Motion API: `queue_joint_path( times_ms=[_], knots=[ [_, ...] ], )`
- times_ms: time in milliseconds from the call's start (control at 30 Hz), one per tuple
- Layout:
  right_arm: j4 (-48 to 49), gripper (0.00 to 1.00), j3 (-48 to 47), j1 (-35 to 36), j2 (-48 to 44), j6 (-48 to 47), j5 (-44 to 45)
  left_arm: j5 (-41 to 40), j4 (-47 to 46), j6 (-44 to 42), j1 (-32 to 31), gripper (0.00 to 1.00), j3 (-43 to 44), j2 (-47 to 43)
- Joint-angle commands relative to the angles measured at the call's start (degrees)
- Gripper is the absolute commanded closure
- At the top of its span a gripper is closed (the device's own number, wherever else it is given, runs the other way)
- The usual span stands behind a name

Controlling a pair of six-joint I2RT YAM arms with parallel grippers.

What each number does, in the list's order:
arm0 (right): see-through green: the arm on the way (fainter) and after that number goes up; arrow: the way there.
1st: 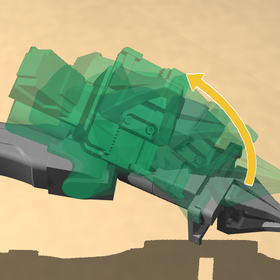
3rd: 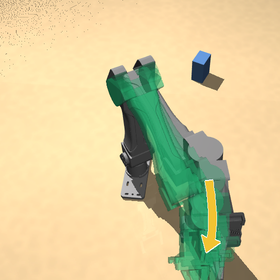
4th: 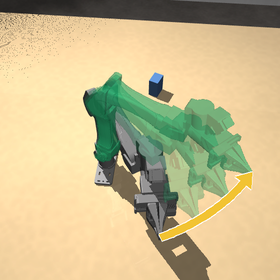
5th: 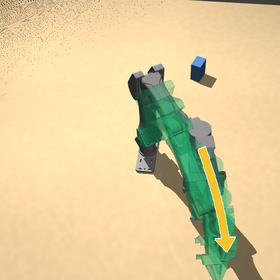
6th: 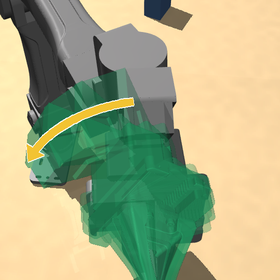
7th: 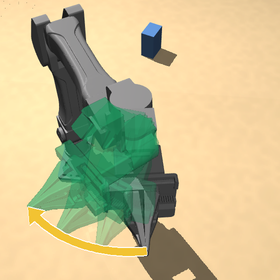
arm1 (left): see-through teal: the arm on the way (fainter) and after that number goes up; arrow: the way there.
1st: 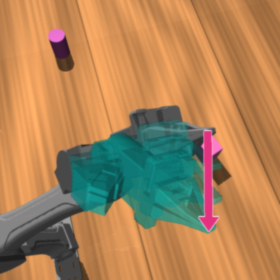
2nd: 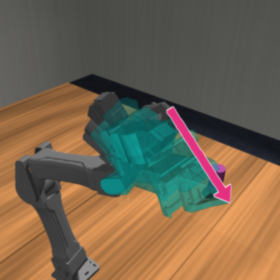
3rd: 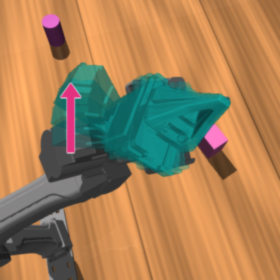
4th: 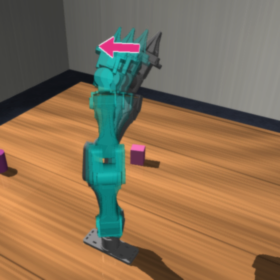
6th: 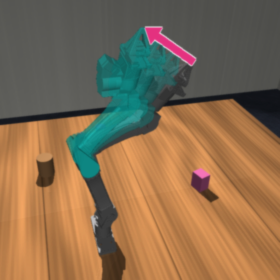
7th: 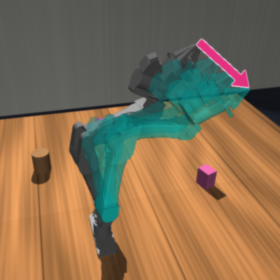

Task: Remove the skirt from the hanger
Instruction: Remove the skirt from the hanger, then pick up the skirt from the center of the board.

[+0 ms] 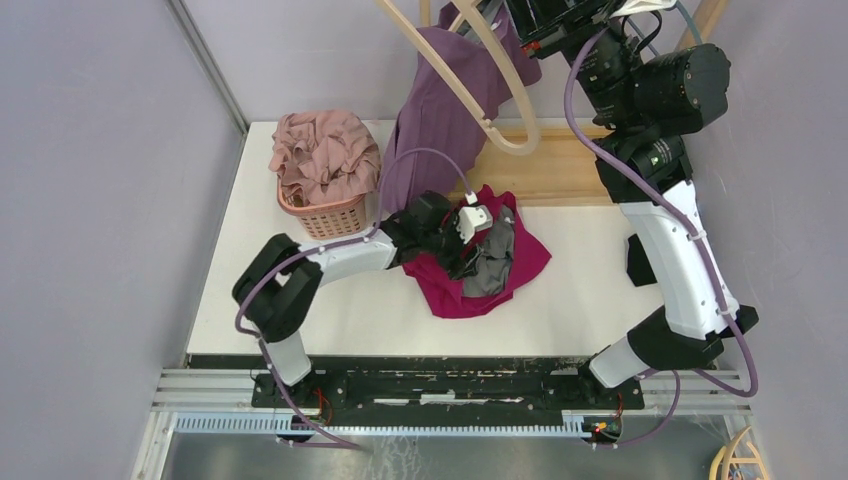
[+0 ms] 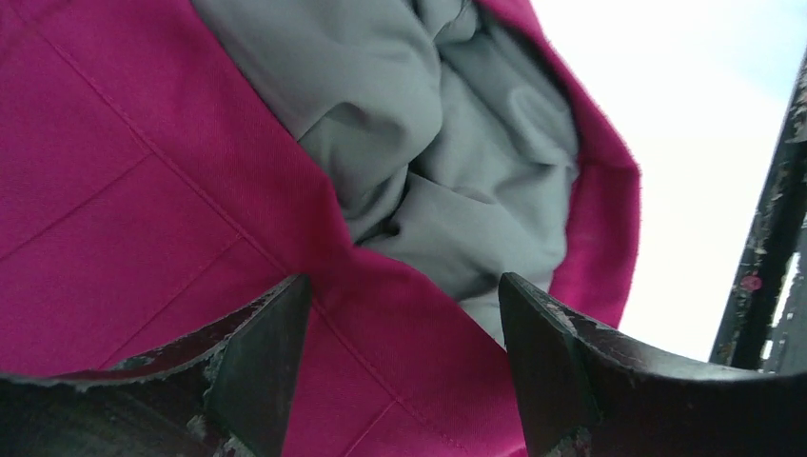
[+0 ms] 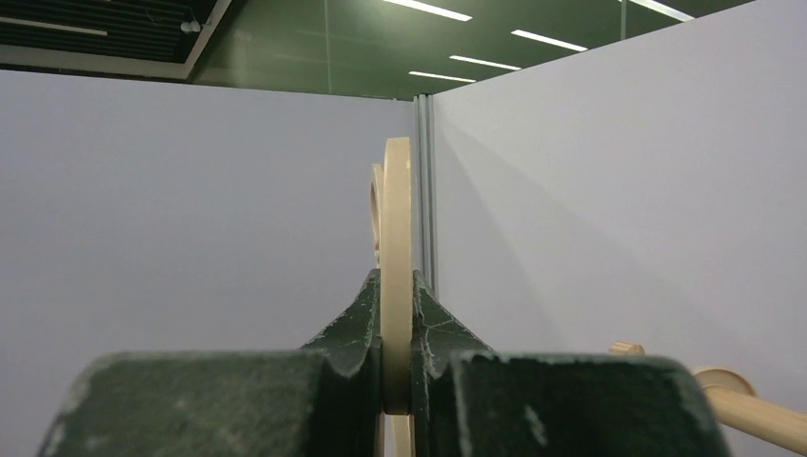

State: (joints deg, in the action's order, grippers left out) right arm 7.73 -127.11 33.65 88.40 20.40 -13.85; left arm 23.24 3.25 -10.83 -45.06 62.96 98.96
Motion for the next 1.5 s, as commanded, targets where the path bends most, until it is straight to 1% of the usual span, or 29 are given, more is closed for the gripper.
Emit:
queue_joint_path(
  times_ms=[0,67,133,167,200,233,300,333,433,500,567,667,800,900,1000,1100,1200,1233,1300,1367,1467],
  knots=[
    [1.23,0.99,-0.12,-0.23,-2.27,-2.44,0.83,1.28,-3.01,2.89,0.15,0.21,2.50,4.77],
    [1.15,0.99,0.00,-0.39,-2.48,-2.81,0.83,-1.37,-0.05,1.72,0.31,0.22,4.73,7.65],
    [0.90,0.99,0.10,-0.46,-2.73,-3.44,0.91,-3.81,3.12,0.35,0.24,0.24,7.02,10.13],
    [0.75,0.99,0.15,-0.49,-2.87,-3.70,1.07,-4.72,4.13,-0.20,0.27,0.28,7.88,10.87],
    [0.67,0.99,0.46,-0.59,-3.01,-3.92,1.15,-5.15,4.80,-0.53,0.29,0.38,8.39,11.51],
    [0.75,0.99,0.77,-0.60,-3.24,-4.11,1.37,-5.10,5.92,-0.87,0.26,0.52,9.12,12.02],
    [0.81,0.99,1.33,-0.68,-3.72,-4.31,1.52,-4.44,8.66,-1.45,0.25,0.92,10.90,12.86],
    [0.97,0.99,1.61,-0.64,-3.89,-4.25,1.62,-4.17,9.62,-1.59,0.25,0.96,11.44,12.93],
    [1.43,0.99,2.35,-0.77,-4.18,-4.15,1.77,-3.97,13.06,-2.57,0.13,0.97,12.64,10.27],
    [1.71,0.99,2.72,-0.81,-4.13,-4.06,1.97,-4.25,15.45,-3.00,0.10,0.97,13.72,4.87],
    [1.86,0.99,3.19,-0.86,-3.96,-4.40,2.38,-2.91,19.56,-4.25,-0.02,0.97,16.60,-1.34],
    [0.73,0.99,3.56,-1.16,-3.67,-6.47,4.27,-3.25,23.10,-3.24,0.02,0.97,21.49,-11.16],
    [-1.35,0.99,6.21,-1.40,-4.81,-12.53,9.52,-9.47,24.86,-1.19,0.00,0.97,27.15,-21.76],
    [-2.17,0.99,9.53,-1.46,-6.47,-17.41,12.47,-13.90,28.42,-2.17,0.11,0.97,34.87,-25.58],
    [-3.52,0.99,12.33,-1.61,-8.23,-21.54,15.21,-21.15,31.49,-4.59,0.12,0.97,43.96,-26.97],
    [-3.80,0.99,15.67,-1.67,-9.99,-24.31,18.18,-29.95,30.90,-8.65,0.20,0.97,52.21,-27.11],
    [-3.72,0.99,17.67,-1.97,-11.21,-25.41,19.66,-37.68,29.11,-15.35,1.20,0.97,57.33,-25.63],
    [-3.73,0.99,18.08,-2.00,-11.59,-25.63,19.85,-39.39,28.54,-17.45,2.76,0.97,58.44,-24.37],
    [-3.85,0.99,18.63,-2.11,-12.16,-25.99,20.03,-40.39,27.51,-19.42,6.10,0.97,60.27,-21.88],
    [-4.00,0.99,19.01,-2.32,-12.46,-26.22,20.26,-37.07,26.44,-18.45,12.05,0.97,61.25,-19.47],
    [-4.38,0.99,19.40,-2.67,-12.81,-27.04,20.35,-32.51,24.76,-14.91,19.08,0.97,60.43,-15.90]
  ],
)
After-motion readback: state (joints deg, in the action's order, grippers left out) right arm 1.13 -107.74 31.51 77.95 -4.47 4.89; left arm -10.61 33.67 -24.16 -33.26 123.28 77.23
